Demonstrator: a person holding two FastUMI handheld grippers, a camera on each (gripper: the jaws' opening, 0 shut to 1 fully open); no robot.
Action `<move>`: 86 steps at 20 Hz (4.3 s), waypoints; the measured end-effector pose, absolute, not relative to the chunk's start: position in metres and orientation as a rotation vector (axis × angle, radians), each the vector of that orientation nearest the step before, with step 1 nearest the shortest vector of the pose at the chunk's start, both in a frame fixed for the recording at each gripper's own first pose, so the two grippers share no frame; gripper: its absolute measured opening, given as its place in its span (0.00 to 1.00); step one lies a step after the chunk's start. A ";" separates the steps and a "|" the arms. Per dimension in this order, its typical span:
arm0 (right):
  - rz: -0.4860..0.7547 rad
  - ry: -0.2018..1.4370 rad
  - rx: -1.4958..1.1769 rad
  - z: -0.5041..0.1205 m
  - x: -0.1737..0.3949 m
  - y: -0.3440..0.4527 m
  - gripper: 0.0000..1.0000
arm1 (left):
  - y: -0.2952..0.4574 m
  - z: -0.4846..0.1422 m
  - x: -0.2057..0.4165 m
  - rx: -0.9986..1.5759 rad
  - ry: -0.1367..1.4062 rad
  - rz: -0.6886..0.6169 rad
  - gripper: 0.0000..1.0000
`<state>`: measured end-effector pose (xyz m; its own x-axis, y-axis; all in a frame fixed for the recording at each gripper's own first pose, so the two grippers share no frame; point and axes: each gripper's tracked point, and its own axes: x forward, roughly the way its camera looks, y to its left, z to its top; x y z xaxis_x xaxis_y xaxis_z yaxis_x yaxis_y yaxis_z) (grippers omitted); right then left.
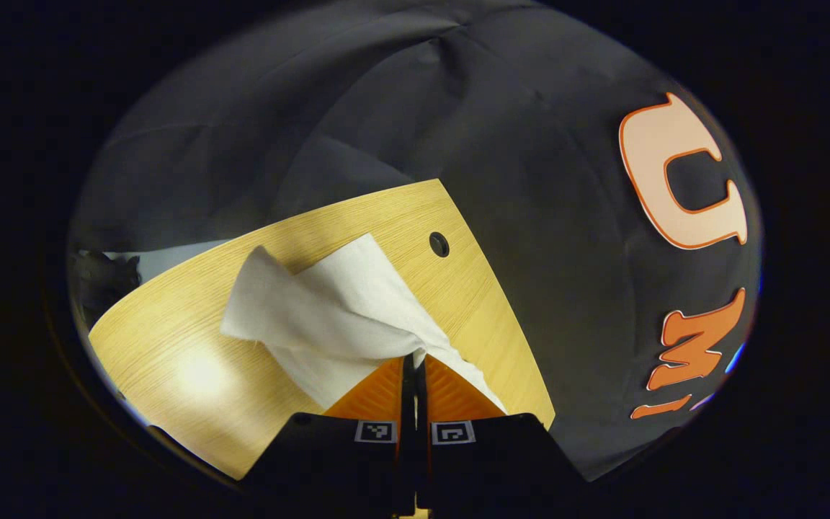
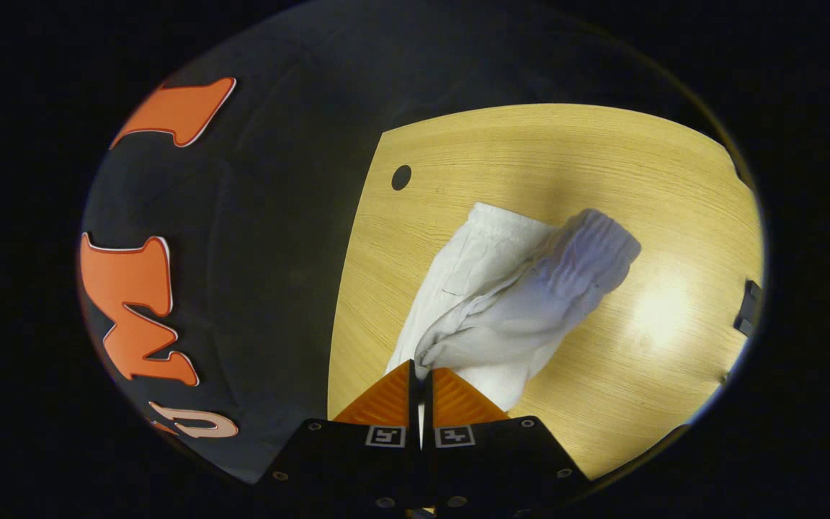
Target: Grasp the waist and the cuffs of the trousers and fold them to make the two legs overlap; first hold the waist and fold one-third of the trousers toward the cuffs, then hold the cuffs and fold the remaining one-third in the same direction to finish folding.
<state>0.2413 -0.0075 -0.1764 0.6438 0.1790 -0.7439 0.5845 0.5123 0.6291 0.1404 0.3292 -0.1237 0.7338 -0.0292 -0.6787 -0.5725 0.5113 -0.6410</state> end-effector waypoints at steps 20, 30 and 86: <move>-0.334 1.051 1.004 -0.267 0.374 0.000 0.04 | 0.338 -0.188 0.262 -0.819 0.807 0.406 0.05; -0.210 1.003 0.923 -0.239 0.351 0.009 0.98 | 0.326 -0.166 0.247 -0.778 0.780 0.382 1.00; -0.125 0.742 0.632 -0.226 0.278 -0.084 0.01 | 0.314 -0.118 0.103 -0.480 0.711 0.348 1.00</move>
